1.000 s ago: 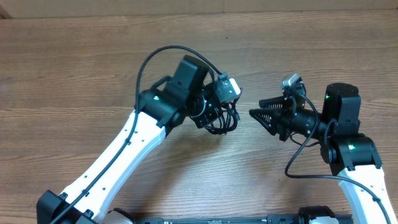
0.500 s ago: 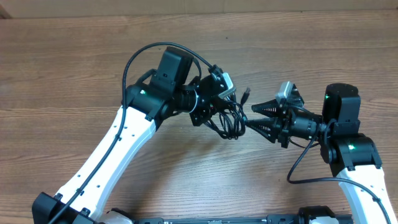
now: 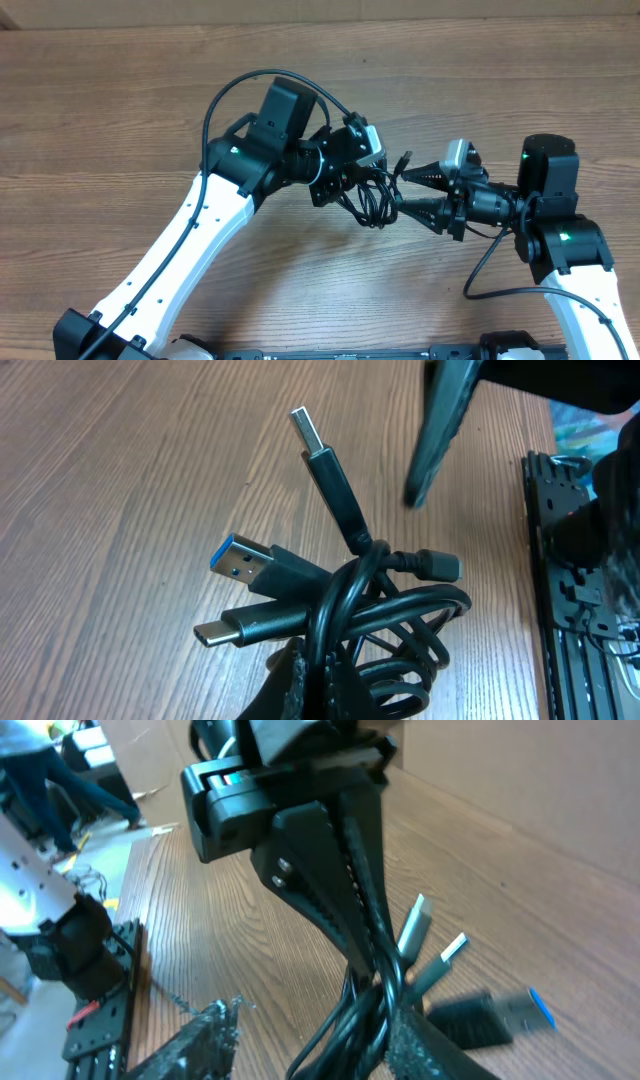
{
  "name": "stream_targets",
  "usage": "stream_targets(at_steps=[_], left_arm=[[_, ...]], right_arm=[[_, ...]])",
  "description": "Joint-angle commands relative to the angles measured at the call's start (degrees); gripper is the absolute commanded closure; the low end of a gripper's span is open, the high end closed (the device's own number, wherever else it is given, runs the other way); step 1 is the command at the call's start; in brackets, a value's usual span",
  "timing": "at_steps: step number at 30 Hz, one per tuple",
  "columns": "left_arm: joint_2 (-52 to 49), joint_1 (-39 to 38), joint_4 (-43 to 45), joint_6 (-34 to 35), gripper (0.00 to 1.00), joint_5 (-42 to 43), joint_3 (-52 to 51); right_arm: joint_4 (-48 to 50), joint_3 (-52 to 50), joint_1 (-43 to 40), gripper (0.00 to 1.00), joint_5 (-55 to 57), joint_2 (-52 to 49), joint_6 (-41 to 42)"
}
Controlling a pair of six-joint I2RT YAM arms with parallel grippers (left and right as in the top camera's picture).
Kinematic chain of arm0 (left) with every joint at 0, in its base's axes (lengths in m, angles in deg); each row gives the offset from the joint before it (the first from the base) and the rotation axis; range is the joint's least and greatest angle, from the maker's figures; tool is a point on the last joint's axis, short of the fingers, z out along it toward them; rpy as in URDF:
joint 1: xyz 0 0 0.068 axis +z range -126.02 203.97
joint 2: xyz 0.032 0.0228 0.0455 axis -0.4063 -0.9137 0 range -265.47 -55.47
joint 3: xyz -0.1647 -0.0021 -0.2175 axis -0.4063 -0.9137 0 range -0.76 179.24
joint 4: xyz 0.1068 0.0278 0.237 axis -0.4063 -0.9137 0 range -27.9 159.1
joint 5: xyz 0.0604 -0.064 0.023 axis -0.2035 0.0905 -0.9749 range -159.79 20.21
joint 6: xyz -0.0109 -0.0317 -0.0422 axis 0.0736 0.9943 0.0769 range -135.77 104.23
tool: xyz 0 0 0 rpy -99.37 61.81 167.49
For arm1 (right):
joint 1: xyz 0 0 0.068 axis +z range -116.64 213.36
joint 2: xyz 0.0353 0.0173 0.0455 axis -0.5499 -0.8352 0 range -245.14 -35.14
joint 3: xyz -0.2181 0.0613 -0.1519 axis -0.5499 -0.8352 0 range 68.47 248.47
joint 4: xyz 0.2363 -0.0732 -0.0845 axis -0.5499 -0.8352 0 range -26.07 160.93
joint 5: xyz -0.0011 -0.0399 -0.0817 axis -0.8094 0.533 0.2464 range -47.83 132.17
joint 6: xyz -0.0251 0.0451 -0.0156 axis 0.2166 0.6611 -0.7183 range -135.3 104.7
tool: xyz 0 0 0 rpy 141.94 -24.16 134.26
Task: Untangle cables
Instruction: 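Move the right gripper to the lifted bundle and grasp cables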
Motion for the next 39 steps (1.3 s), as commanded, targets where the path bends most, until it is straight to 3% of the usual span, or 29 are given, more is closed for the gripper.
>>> stream_targets(at_steps=[1, 11, 21, 34, 35, 38, 39], left_arm=[[1.8, -1.5, 0.5, -1.3, 0.96, -0.6, 1.9], [1.8, -1.8, 1.6, -3.2, 0.96, -0.4, 1.9], [1.8, -1.8, -1.6, -10.4, 0.96, -0.6, 1.9], [1.8, -1.8, 0.2, -10.2, 0.96, 2.1, 1.9], [1.8, -1.8, 0.7, -10.0, 0.96, 2.6, 1.9], [1.8, -1.8, 1.8, -8.4, 0.96, 2.6, 1.9], [1.8, -1.8, 1.8, -8.3, 0.96, 2.6, 1.9]], right_arm=[[0.3, 1.4, 1.9, 0.5, -1.0, -0.2, -4.6], [0.1, 1.4, 2.7, 0.48, 0.8, -2.7, -4.6], [3.2, 1.4, 2.7, 0.48, 4.6, -4.4, -4.6], [3.1, 1.4, 2.7, 0.49, 7.5, -5.3, -4.6], [2.6, 1.4, 2.7, 0.52, 7.5, -5.6, -4.6], [1.4, 1.4, 2.7, 0.89, 7.5, -6.0, -4.6], [1.2, 1.4, 2.7, 0.91, 7.5, -6.1, -4.6]])
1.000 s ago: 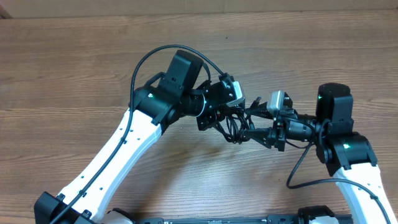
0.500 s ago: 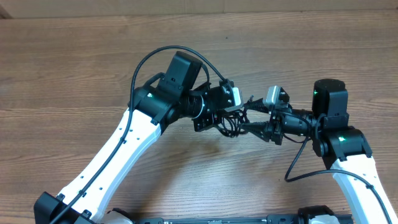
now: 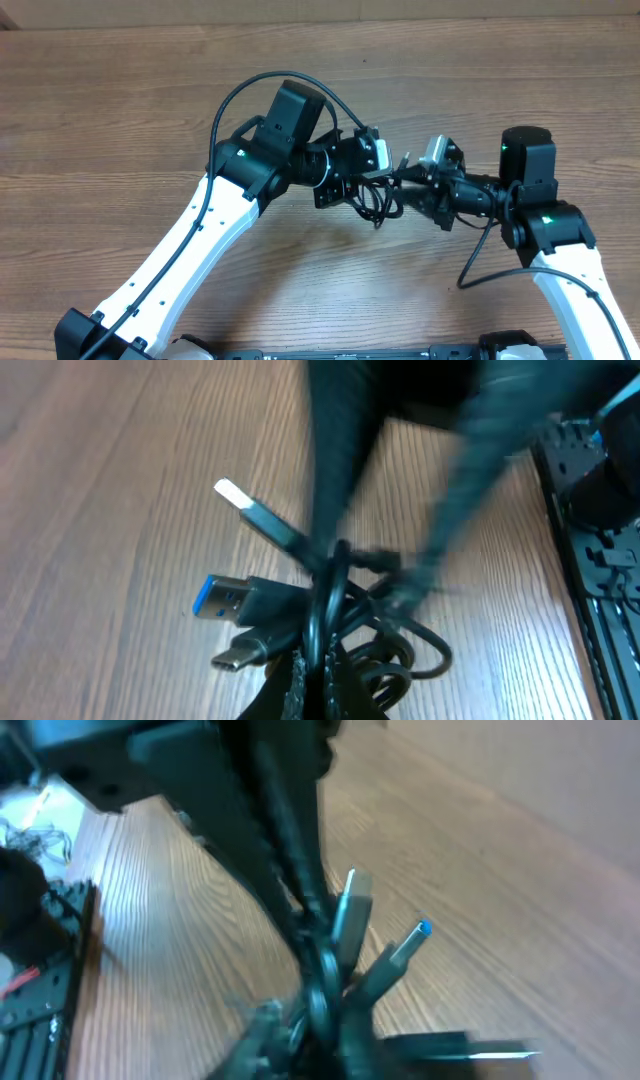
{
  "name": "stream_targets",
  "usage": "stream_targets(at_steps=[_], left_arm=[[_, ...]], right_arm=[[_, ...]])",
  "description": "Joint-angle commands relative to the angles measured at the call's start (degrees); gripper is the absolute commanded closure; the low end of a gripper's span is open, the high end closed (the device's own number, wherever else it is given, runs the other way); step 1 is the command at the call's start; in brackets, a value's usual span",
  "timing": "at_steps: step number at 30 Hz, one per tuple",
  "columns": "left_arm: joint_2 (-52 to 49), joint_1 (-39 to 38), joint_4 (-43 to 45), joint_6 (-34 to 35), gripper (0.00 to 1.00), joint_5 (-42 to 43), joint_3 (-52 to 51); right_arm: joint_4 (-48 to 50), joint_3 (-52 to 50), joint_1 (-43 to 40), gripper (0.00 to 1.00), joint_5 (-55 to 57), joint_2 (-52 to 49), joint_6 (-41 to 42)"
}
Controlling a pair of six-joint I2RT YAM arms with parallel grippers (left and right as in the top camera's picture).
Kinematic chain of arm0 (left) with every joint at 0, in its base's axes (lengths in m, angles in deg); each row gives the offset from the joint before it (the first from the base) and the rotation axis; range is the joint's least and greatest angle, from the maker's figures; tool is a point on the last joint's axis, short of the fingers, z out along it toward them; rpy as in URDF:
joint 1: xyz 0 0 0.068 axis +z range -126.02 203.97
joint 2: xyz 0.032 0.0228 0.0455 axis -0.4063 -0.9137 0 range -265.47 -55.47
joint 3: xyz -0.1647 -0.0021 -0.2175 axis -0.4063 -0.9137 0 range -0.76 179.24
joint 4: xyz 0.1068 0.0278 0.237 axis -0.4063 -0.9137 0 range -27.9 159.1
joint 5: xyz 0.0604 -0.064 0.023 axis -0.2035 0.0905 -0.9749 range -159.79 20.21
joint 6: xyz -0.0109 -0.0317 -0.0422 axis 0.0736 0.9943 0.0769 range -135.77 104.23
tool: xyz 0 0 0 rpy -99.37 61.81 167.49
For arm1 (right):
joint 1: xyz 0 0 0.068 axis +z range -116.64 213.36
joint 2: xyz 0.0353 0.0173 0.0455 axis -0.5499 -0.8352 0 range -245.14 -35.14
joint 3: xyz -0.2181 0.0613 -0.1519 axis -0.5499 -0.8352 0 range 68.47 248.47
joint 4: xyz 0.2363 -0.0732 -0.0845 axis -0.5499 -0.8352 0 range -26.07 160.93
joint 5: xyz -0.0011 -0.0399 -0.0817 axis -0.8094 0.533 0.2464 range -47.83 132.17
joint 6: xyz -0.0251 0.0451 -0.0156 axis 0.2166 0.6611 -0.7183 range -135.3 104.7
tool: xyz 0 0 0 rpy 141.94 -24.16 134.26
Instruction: Untangle cables
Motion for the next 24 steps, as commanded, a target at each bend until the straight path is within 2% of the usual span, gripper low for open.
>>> stream_targets(at_steps=[1, 8, 11, 15, 21, 24], left_arm=[[1.8, -0.4, 0.8, 0.6, 0.96, 2.8, 1.8], [1.8, -0.3, 0.5, 1.5, 0.96, 0.4, 1.8], [1.8, -0.3, -0.4, 1.9, 0.96, -2.3, 1.8], [1.8, -0.3, -1.4, 1.9, 0.96, -3.8, 1.8], [1.8, -0.3, -0.8, 2.3, 0.96, -2.5, 1.8], [1.8, -0.3, -0.2, 2.3, 0.96, -0.8, 1.8]], right_arm=[[-0.5, 1.4, 0.0, 0.92, 0.0, -0.5, -0.5], [0.4, 1.4, 0.0, 0.92, -0.3, -0.5, -0.4], [1.4, 1.4, 0.0, 0.87, -0.3, -0.5, -0.4], [2.4, 1.4, 0.0, 0.86, -0.4, -0.5, -0.4], [2.4, 1.4, 0.0, 0.96, -0.5, -0.5, -0.4], [2.4, 1.4, 0.0, 0.94, -0.5, -0.5, -0.4]])
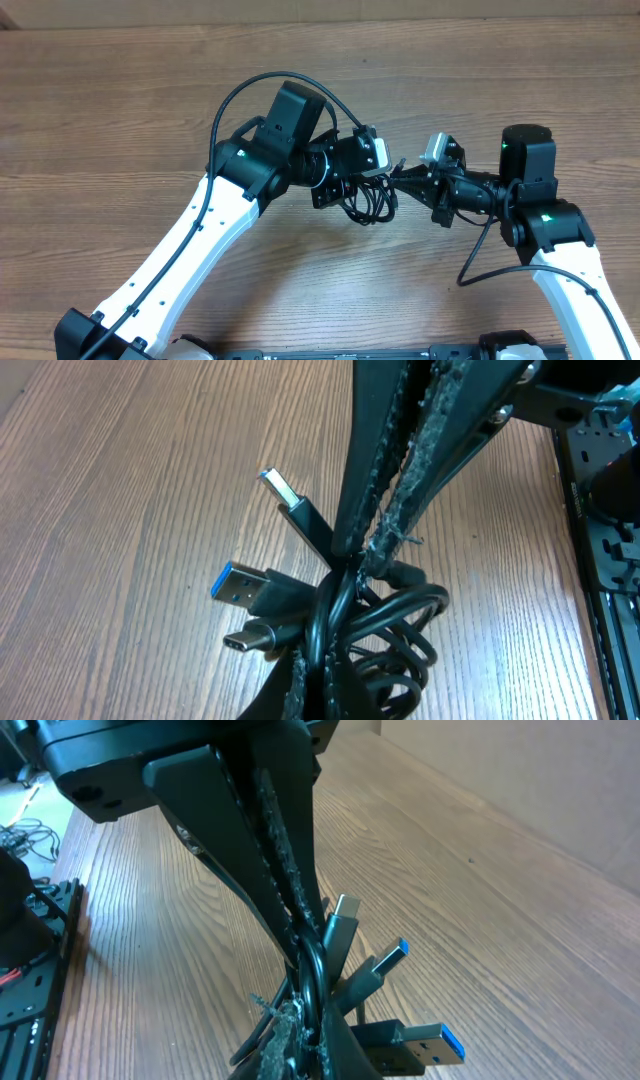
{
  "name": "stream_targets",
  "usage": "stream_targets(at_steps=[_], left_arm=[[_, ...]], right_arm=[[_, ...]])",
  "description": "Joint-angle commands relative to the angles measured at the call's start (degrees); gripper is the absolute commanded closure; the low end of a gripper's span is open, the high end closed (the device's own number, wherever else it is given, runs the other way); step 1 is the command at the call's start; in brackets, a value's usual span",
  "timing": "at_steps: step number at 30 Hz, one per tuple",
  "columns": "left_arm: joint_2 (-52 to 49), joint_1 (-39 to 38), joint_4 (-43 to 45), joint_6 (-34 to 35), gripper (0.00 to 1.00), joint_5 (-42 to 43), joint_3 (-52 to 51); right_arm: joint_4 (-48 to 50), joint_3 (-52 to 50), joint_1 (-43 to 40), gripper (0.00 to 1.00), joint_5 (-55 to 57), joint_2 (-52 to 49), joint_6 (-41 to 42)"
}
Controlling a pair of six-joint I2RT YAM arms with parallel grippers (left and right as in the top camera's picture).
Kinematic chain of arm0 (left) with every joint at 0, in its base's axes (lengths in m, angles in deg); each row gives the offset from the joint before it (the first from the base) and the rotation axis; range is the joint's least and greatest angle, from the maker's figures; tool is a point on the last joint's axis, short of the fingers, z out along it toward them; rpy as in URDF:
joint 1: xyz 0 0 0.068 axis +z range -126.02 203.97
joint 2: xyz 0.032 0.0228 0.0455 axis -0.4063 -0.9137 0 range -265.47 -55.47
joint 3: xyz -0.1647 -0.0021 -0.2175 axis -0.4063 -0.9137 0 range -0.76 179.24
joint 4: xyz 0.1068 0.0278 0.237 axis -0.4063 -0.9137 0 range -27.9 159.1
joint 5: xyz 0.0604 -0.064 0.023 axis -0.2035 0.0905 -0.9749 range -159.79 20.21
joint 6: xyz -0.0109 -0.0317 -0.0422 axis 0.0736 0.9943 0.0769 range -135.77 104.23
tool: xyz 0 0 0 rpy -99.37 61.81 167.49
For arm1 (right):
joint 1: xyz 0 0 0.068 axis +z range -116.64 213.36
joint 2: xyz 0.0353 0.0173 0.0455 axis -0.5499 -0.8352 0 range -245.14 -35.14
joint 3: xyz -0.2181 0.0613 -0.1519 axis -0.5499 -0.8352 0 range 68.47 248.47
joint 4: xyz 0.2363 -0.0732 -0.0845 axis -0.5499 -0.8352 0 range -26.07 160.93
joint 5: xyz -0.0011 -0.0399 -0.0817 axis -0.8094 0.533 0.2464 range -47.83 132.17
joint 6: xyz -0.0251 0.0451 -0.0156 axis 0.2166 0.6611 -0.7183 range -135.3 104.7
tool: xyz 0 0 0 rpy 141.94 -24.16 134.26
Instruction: Untangle cables
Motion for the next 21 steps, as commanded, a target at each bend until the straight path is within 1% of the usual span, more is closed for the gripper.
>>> stream_targets(at_steps=[1, 3, 7, 8, 9, 10, 19, 21], left_arm=[[1.8, -0.3, 1.3, 0.8, 0.96, 3.4, 1.8], [1.8, -0.3, 1.8, 0.8, 0.96, 4.5, 1.8], [1.8, -0.3, 2.2, 0.8, 0.96, 5.3, 1.8], [1.8, -0.3, 2.2, 0.8, 0.96, 5.3, 1.8], [1.8, -0.3, 2.2, 0.9, 0.96, 5.3, 1.8], [1.8, -0.3, 2.2, 1.0, 0.96, 5.3, 1.8], [1.8, -0.3, 1.9, 1.3, 0.96, 4.2, 1.8], [1.8, -0.3, 1.9, 2.2, 0.96, 3.1, 1.8]], right_arm=[[0.1, 1.4, 0.1, 0.92, -0.8, -0.1, -0.2], [0.1, 1.4, 0.0, 0.9, -0.8, -0.1, -0.2], [0.0, 1.4, 0.0, 0.89, -0.8, -0.1, -0.2], [-0.1, 1.4, 0.0, 0.9, -0.8, -0.1, -0.2], [-0.1, 1.4, 0.0, 0.94, -0.8, -0.1, -0.2], [-0.1, 1.4, 0.0, 0.96, -0.8, -0.1, -0.2], [-0.1, 1.4, 0.0, 0.96, -0.8, -0.1, -0.2], [-0.1, 1.4, 0.0, 0.96, -0.8, -0.1, -0.2]])
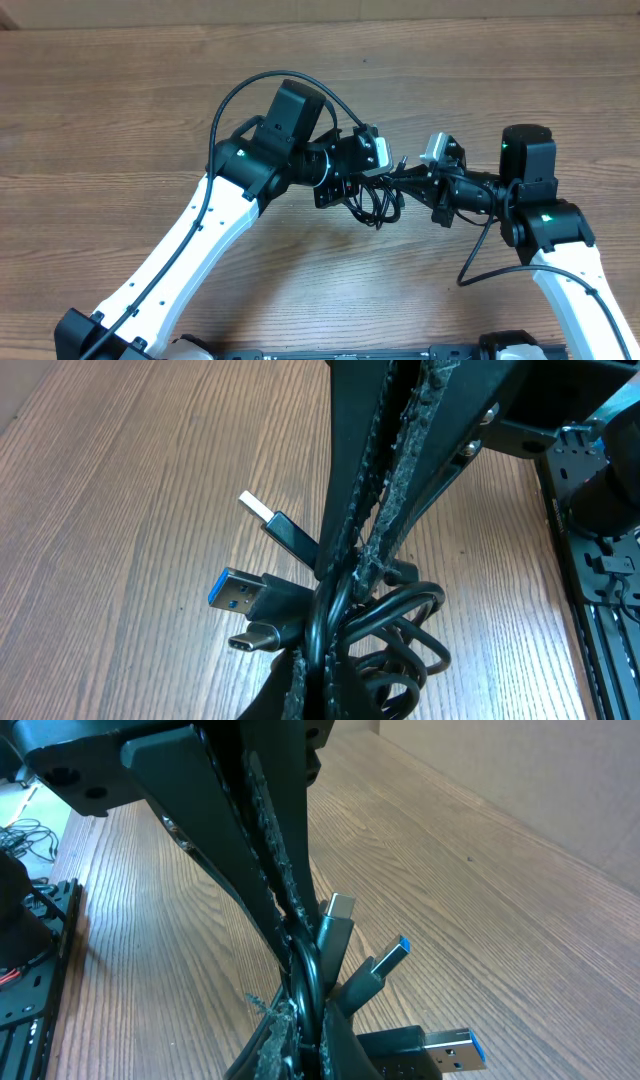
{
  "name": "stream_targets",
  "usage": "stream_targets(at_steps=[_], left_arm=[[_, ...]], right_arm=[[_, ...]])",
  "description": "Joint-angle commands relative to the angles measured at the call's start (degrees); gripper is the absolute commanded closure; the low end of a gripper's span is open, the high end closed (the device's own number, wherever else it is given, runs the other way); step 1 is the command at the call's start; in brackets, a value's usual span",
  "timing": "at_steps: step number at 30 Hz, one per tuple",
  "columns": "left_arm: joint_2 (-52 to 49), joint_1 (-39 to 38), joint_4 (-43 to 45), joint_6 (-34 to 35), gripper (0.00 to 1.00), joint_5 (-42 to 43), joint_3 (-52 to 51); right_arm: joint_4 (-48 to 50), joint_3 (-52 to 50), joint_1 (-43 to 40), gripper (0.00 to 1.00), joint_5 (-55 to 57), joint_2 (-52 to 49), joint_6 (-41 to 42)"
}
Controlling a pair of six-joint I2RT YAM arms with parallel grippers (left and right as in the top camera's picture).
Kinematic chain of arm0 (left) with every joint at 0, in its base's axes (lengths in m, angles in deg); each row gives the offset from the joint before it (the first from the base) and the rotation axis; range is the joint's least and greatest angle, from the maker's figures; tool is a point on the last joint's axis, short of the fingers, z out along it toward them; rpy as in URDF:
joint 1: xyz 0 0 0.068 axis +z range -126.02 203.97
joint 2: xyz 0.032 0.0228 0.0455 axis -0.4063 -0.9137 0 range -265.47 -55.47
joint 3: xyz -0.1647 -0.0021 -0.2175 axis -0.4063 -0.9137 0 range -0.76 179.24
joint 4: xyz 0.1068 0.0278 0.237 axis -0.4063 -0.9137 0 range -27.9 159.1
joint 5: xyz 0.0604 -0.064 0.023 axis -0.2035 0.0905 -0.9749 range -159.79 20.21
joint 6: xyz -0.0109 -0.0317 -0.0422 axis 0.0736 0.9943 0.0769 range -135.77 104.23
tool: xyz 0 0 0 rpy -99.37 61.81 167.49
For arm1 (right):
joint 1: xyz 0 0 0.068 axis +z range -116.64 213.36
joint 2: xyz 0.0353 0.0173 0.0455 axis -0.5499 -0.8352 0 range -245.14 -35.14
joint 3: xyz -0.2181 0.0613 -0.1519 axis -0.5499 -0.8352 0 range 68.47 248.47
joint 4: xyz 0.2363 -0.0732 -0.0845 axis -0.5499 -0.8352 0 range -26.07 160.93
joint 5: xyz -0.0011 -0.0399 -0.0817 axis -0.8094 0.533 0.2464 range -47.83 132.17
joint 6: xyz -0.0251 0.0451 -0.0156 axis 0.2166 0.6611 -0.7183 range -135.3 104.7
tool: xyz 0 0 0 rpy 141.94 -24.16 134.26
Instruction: Untangle cables
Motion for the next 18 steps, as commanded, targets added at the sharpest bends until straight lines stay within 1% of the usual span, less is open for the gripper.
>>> stream_targets(at_steps=[1, 8, 11, 13, 14, 15, 18], left_arm=[[1.8, -0.3, 0.6, 2.2, 0.96, -0.3, 1.8], [1.8, -0.3, 0.3, 2.3, 0.96, -0.6, 1.8], [1.8, -0.3, 0.1, 2.2, 0.96, -0.7, 1.8], [1.8, -0.3, 0.0, 2.2, 0.96, -0.7, 1.8], [1.8, -0.3, 0.0, 2.2, 0.96, -0.7, 1.8], [1.8, -0.3, 0.0, 2.2, 0.96, -0.7, 1.8], [1.8, -0.3, -0.2, 2.2, 0.96, -0.9, 1.8]], right_arm=[[0.0, 1.4, 0.1, 0.96, -1.0, -0.1, -0.2], [0.0, 1.4, 0.1, 0.96, -1.0, -0.1, -0.3], [0.0, 1.4, 0.1, 0.9, -0.9, -0.1, -0.3], [0.0, 1.4, 0.1, 0.88, -0.9, -0.1, -0.3], [0.1, 1.4, 0.1, 0.77, -0.9, -0.1, -0.3], [0.0, 1.4, 0.1, 0.71, -0.9, -0.1, -0.3], [0.0, 1.4, 0.1, 0.71, -0.9, -0.1, -0.3]])
